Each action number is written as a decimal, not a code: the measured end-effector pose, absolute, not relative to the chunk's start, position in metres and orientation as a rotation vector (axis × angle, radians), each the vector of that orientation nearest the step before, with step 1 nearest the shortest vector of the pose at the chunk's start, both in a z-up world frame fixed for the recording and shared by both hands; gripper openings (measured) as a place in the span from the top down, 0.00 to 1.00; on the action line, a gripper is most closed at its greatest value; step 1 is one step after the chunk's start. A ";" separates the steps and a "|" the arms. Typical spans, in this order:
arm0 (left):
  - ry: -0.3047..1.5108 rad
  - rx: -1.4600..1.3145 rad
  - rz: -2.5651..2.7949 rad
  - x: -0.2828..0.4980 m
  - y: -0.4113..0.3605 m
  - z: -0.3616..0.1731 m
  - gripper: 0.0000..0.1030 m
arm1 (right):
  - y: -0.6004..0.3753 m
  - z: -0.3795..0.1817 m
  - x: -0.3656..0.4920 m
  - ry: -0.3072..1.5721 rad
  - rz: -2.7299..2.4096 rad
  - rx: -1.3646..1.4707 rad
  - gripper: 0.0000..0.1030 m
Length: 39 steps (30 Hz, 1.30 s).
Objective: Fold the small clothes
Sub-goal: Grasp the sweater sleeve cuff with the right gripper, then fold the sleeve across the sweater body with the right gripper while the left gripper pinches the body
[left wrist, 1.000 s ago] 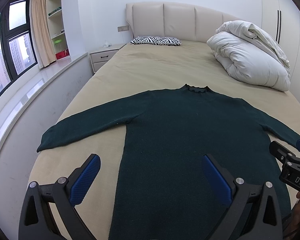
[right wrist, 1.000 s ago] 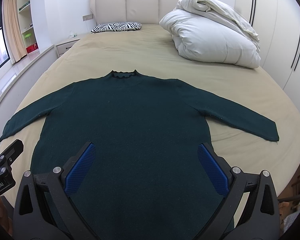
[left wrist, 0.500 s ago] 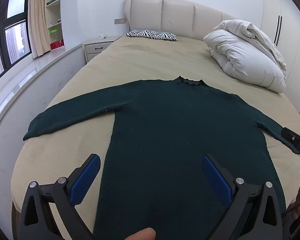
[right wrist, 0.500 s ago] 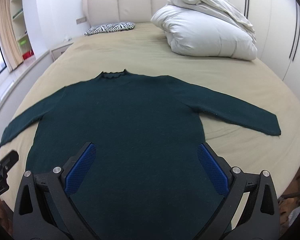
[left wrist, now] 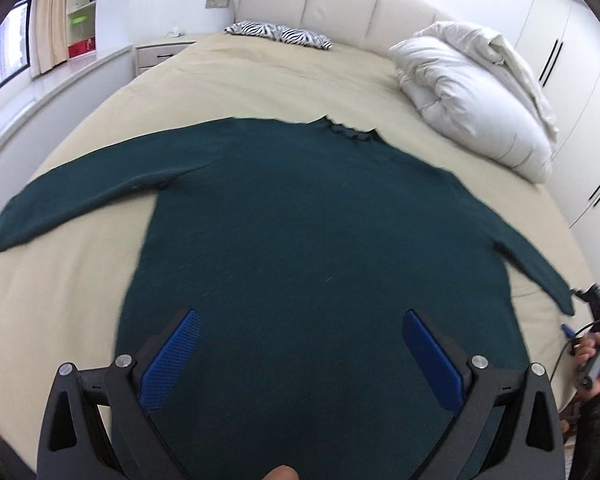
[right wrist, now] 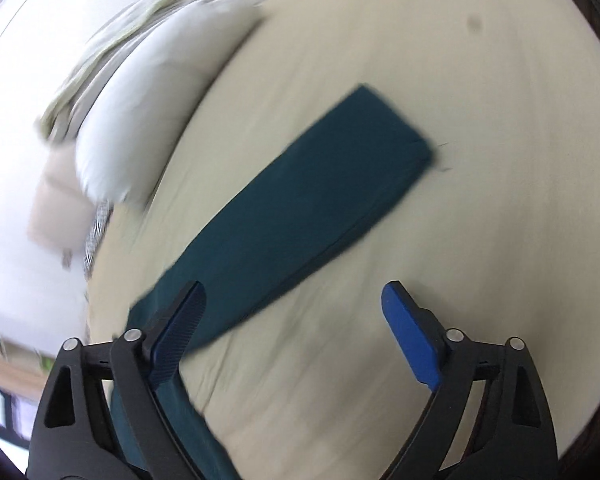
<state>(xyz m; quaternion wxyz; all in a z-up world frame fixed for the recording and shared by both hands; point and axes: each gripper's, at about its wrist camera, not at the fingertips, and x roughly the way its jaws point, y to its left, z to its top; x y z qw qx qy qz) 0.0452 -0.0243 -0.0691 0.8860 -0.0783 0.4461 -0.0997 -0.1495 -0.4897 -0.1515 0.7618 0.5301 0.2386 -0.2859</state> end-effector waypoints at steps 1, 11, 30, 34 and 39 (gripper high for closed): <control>0.914 -0.175 -0.216 0.048 -0.027 -0.070 0.00 | -0.501 -0.159 -0.154 0.500 -0.614 1.190 0.22; 0.922 -0.167 -0.202 0.072 -0.027 -0.069 0.00 | -0.544 -0.168 -0.137 0.439 -0.597 1.204 0.58; 0.905 -0.478 -0.284 0.126 0.042 -0.077 0.19 | -0.201 -0.039 0.120 0.678 0.030 0.468 0.93; 0.924 -0.509 -0.291 0.136 0.048 -0.087 0.19 | -0.137 -0.089 0.159 0.785 0.076 0.429 0.90; 0.965 -0.525 -0.342 0.153 0.028 -0.101 0.15 | -0.109 -0.136 0.147 0.869 0.172 0.462 0.47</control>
